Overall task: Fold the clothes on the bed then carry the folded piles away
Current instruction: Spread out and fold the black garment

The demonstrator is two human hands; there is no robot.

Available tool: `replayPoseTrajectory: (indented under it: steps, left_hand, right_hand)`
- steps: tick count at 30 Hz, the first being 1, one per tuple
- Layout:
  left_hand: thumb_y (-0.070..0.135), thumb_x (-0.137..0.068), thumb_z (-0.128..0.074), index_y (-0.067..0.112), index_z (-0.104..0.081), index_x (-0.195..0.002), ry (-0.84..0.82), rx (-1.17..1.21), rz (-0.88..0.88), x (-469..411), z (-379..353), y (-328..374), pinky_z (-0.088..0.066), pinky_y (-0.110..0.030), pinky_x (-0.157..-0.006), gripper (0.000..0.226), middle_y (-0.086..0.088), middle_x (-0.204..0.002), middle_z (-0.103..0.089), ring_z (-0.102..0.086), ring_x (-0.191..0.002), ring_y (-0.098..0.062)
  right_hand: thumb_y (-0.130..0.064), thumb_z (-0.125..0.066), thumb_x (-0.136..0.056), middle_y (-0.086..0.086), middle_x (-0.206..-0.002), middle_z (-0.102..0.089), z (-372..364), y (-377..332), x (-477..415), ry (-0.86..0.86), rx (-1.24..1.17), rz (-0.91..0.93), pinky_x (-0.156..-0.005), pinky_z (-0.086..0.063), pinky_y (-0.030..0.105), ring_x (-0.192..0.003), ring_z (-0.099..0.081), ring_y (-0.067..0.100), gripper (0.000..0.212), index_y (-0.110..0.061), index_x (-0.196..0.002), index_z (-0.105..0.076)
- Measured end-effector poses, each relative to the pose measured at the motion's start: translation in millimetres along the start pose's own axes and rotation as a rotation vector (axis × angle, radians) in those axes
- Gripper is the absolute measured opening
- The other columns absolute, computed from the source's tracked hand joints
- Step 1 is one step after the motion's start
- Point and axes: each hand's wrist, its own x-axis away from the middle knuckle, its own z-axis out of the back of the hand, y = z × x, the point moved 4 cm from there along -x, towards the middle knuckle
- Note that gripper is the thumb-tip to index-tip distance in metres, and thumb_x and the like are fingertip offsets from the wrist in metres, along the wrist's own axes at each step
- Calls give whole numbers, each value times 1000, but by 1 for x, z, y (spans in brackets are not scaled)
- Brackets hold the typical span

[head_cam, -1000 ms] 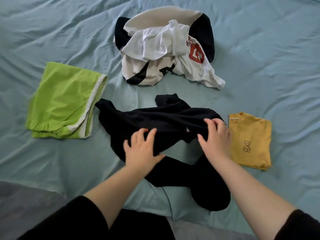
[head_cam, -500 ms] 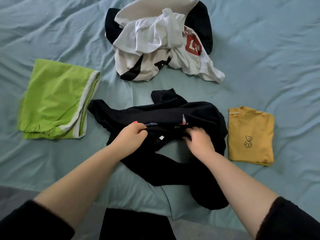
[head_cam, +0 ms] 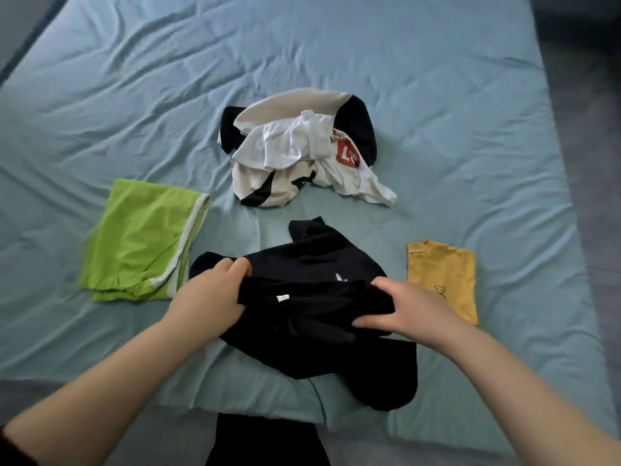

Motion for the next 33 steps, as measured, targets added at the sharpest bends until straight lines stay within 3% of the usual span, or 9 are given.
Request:
replayPoseTrajectory:
  steps: [4, 7, 9, 14, 17, 20, 23, 28, 33]
  left_hand:
    - [14, -78, -57, 21, -58, -98, 181, 120, 195, -1, 40, -35, -44, -35, -61, 21, -5, -94, -62, -59, -80, -31]
    - [-1, -77, -54, 22, -66, -91, 324, 628, 386, 6, 62, -43, -39, -31, -60, 29, -5, -85, -69, -57, -76, -23]
    - [-6, -78, -54, 21, -68, -87, 318, 897, 332, 9, 82, -35, -45, -27, -64, 32, -2, -81, -69, -60, -79, -19]
    - [4, -76, -60, 19, -71, -87, 328, 1136, 137, 25, 171, -27, -48, -32, -71, 22, -1, -78, -71, -62, -74, -16]
    - [-4, -85, -53, 19, -72, -86, 398, 1031, 53, 31, 236, -30, -45, -21, -56, 30, 8, -64, -66, -56, -59, -5]
    - [2, -86, -51, 31, -72, -81, 477, 938, 12, 37, 293, -32, -45, -29, -67, 35, 4, -73, -67, -56, -67, -9]
    - [4, -88, -52, 31, -73, -87, 411, 997, -19, 43, 329, -33, -47, -37, -74, 35, -6, -82, -68, -59, -74, -20]
    - [8, -91, -53, 22, -66, -101, 172, 949, 33, 48, 335, -40, -43, -29, -59, 22, -16, -80, -62, -54, -68, -25]
    - [27, -93, -57, 30, -75, -91, -28, 924, -2, 55, 329, -46, -53, -34, -82, 18, -3, -100, -75, -72, -89, -19]
  right_hand:
    - [-41, -60, -87, -12, -81, -55, 39, -3, 8, 330, 100, 14, -57, -35, 29, -84, -60, 18, 11, -31, -88, -59]
    - [-19, -61, -90, -1, -96, -59, 60, -7, 13, 555, -147, -73, -69, -37, 28, -89, -57, 18, 17, -19, -106, -68]
    - [-11, -60, -90, 4, -99, -55, 73, -17, 18, 673, -315, -117, -71, -31, 19, -88, -53, 17, 23, -15, -111, -68]
    - [-19, -60, -90, 11, -92, -53, 135, -54, 36, 784, -342, -73, -70, -32, 23, -79, -50, 16, 19, -15, -106, -69]
    - [-28, -59, -91, 0, -87, -56, 183, -83, 54, 857, -321, 23, -63, -33, 24, -70, -51, 6, 12, -24, -98, -68]
    - [-28, -58, -91, -16, -75, -62, 224, -111, 68, 902, -439, 107, -61, -39, 15, -69, -57, -3, 8, -31, -85, -63]
    - [-21, -60, -90, -10, -76, -67, 246, -125, 72, 830, -733, 111, -63, -44, 24, -70, -59, 4, 12, -22, -82, -67]
    - [-24, -54, -96, 0, -82, -62, 238, -122, 74, 556, -849, -11, -62, -40, 25, -70, -55, 11, 13, -16, -94, -63]
    - [-28, -55, -96, 2, -110, -73, 210, -118, 90, 86, -917, -24, -73, -53, 23, -96, -70, 15, 23, -19, -114, -66]
